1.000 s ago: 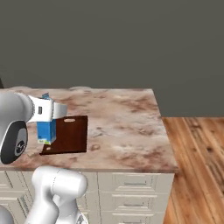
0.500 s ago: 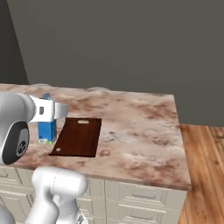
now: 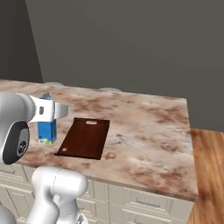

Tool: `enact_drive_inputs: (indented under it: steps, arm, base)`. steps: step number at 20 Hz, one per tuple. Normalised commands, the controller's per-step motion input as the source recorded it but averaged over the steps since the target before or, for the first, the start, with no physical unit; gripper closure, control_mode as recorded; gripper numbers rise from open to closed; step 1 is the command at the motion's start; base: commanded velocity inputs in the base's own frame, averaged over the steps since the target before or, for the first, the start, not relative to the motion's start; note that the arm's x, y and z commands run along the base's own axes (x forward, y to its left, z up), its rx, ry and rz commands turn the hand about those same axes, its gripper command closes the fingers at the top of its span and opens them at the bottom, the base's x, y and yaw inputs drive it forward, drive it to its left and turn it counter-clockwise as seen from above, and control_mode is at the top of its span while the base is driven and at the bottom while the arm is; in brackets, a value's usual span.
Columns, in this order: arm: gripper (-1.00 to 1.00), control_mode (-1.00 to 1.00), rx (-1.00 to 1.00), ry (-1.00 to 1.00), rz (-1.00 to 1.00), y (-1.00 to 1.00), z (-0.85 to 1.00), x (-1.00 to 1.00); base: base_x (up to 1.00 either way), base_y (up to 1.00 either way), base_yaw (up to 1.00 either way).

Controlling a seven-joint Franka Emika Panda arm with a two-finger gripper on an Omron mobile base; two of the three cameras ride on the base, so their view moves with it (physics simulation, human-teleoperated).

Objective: Take out the milk from the fridge and place it on the tray on the counter. Then take the sugar cube near the tray and place it in the tray.

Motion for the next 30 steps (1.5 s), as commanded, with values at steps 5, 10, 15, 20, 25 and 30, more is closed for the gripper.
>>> enact_drive_inputs:
  steps: [5, 10, 15, 20, 25, 30]
  arm:
    - [1.0, 1.0, 0.0, 0.0, 0.0, 0.0, 0.0, 0.0]
    - [1.0, 1.0, 0.0, 0.0, 0.0, 0.0, 0.0, 0.0]
    - [1.0, -1.0, 0.0, -0.04, 0.03, 0.0, -0.07, 0.08]
    - [1.0, -1.0, 0.01, -0.08, 0.27, 0.0, -0.5, 0.67]
    - [1.0, -1.0, 0.03, 0.01, 0.36, -0.04, -0.55, 0.84]
    - [1.0, -1.0, 0.13, 0.15, 0.48, 0.0, -0.57, 0.98]
  base:
    - [0.69, 0.01, 0.12]
    - [0.53, 0.0, 0.16]
    - [0.44, 0.0, 0.12]
    - [0.0, 0.0, 0.0]
    - [0.0, 0.0, 0.0]
    - [0.0, 0.0, 0.0]
